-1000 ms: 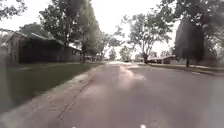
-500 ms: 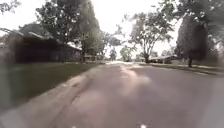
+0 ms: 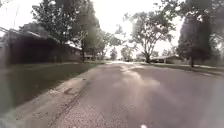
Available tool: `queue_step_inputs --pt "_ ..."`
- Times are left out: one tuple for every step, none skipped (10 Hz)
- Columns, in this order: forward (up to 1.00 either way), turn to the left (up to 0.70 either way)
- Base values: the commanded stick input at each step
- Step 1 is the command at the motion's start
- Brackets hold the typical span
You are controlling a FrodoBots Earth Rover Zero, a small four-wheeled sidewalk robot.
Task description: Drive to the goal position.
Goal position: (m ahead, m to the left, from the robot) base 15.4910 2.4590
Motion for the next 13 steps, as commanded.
queue_step_inputs --pt "1.00 0.00" --pt "1.00 0.00" --pt "1.00 -0.05" --pt "1.00 -0.18" --pt "1.00 -0.19" --pt "1.00 -0.14" --pt "1.00 -0.06" --pt "1.00 0.00" --pt "1.00 0.00" --pt "1.00 0.00" --pt "1.00 0.00" --pt "1.00 0.00" --pt "1.00 0.00"
